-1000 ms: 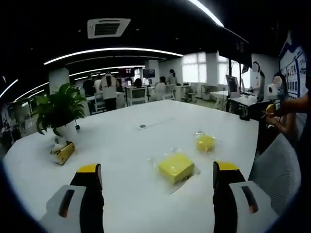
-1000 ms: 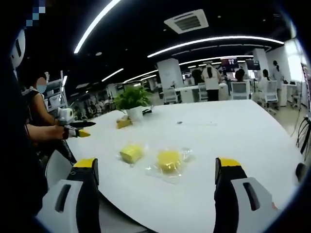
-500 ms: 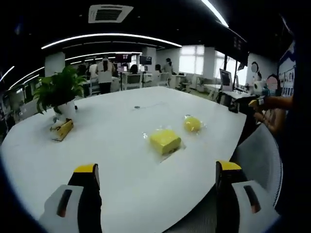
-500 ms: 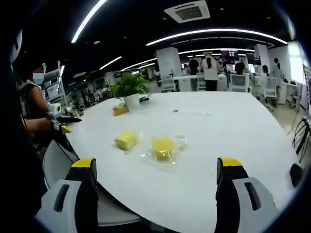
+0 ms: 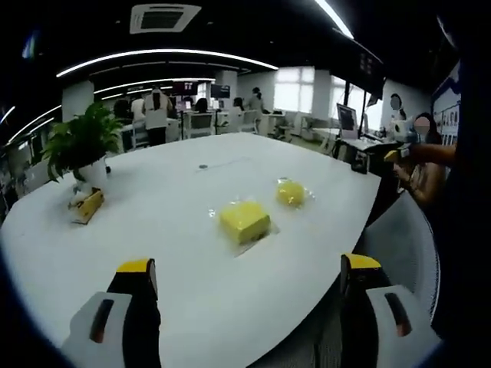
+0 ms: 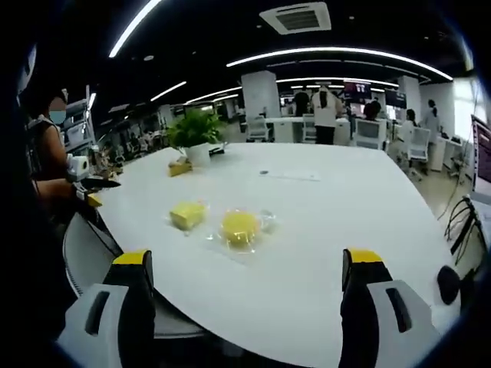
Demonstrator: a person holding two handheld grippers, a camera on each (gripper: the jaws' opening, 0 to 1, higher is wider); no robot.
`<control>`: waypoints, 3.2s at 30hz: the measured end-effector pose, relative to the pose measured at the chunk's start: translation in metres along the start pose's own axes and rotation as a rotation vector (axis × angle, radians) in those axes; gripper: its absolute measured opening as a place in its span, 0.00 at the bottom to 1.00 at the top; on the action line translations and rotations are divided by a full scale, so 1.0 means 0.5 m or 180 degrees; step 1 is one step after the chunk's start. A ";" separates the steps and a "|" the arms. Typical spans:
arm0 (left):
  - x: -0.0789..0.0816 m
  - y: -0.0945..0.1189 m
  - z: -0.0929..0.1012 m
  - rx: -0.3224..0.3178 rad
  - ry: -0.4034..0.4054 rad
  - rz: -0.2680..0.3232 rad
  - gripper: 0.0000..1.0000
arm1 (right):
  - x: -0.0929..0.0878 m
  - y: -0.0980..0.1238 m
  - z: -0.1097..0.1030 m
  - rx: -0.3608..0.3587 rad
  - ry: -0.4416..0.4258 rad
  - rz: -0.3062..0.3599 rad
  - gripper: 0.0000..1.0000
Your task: Compare the silicone blocks by pressing each to a similar depth, holding the contact briefly, and releasing to observe deformation and rebound differences across the visible hardness samples.
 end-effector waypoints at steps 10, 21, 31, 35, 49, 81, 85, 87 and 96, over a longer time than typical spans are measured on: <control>0.070 -0.088 0.013 -0.0178 0.0692 0.0071 0.98 | -0.024 -0.005 -0.014 0.0084 0.0041 -0.0099 0.92; 0.085 -0.286 0.068 -0.0561 0.1187 -0.0170 0.90 | -0.026 0.011 0.002 -0.0002 -0.0045 -0.0114 0.88; 0.030 -0.429 0.159 -0.0953 0.1467 -0.0753 0.84 | -0.027 0.017 0.006 -0.0061 -0.0165 -0.0047 0.84; 0.009 -0.482 0.161 -0.0828 0.1692 -0.0818 0.83 | -0.033 0.021 0.010 -0.0089 -0.0147 -0.0077 0.83; -0.055 -0.613 0.147 -0.0441 0.2278 -0.0895 0.81 | -0.043 0.043 0.028 -0.0192 -0.0178 -0.0139 0.79; -0.130 -0.684 0.133 0.0170 0.3278 -0.0909 0.15 | -0.018 0.037 0.009 -0.0129 -0.0248 -0.0148 0.71; -0.135 -0.685 0.124 0.0232 0.3578 -0.0880 0.08 | -0.022 0.039 0.009 -0.0138 -0.0251 -0.0170 0.70; -0.137 -0.688 0.123 0.0231 0.3566 -0.0868 0.07 | -0.026 0.038 0.005 -0.0101 -0.0269 -0.0201 0.69; -0.139 -0.699 0.126 0.0050 0.3352 -0.0856 0.00 | -0.027 0.036 0.001 -0.0071 -0.0258 -0.0211 0.66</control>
Point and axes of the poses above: the point that each gripper's makers call its tool centre point, and the gripper's own axes: y roughly backward along the fingers, z roughly to its right, x roughly out of its top, the point moved 5 cm from there along y, roughly backward along the fingers, and after that the axes turned 15 degrees about z, right-handed, at the moved point
